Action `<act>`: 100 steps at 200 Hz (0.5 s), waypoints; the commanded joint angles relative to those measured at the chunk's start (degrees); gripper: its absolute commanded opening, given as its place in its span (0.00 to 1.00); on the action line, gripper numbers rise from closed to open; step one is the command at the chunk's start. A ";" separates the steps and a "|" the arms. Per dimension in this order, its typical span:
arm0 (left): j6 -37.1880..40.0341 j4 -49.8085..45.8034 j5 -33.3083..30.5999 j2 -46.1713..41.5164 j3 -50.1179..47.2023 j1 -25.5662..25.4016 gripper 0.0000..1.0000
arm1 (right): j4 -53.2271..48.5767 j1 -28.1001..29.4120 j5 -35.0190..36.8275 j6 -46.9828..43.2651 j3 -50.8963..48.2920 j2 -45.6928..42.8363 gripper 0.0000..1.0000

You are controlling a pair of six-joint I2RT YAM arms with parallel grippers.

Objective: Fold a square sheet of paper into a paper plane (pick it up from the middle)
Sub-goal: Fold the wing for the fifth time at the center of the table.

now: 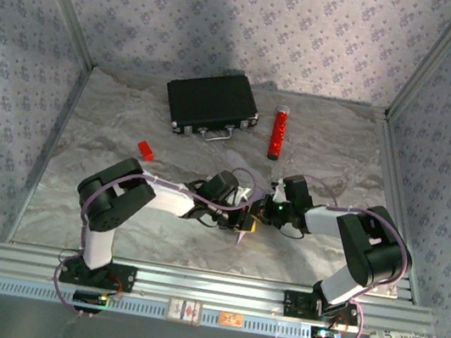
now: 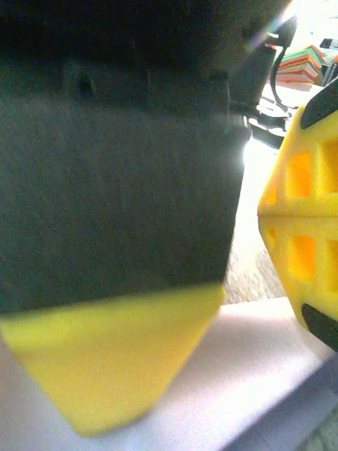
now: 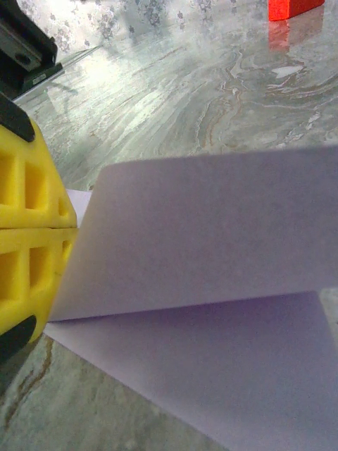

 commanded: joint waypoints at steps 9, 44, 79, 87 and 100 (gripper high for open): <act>2.37 -2.83 -0.75 1.28 -1.07 -0.78 0.05 | -7.14 0.46 7.40 -0.60 -1.94 2.89 0.07; 2.81 -4.06 -0.93 0.44 -3.90 -1.98 0.05 | -7.21 0.29 7.40 -0.81 -2.10 3.15 0.07; 4.54 -8.00 -1.99 -1.51 -5.76 -2.56 0.05 | -7.32 0.20 7.59 -0.82 -2.04 3.37 0.07; 4.96 -8.72 -2.41 -2.06 -6.18 -2.59 0.05 | -7.25 0.20 7.58 -0.88 -1.90 3.37 0.07; 5.44 -9.78 -2.78 -2.97 -6.56 -2.61 0.05 | -7.28 0.20 7.52 -0.86 -1.93 3.51 0.07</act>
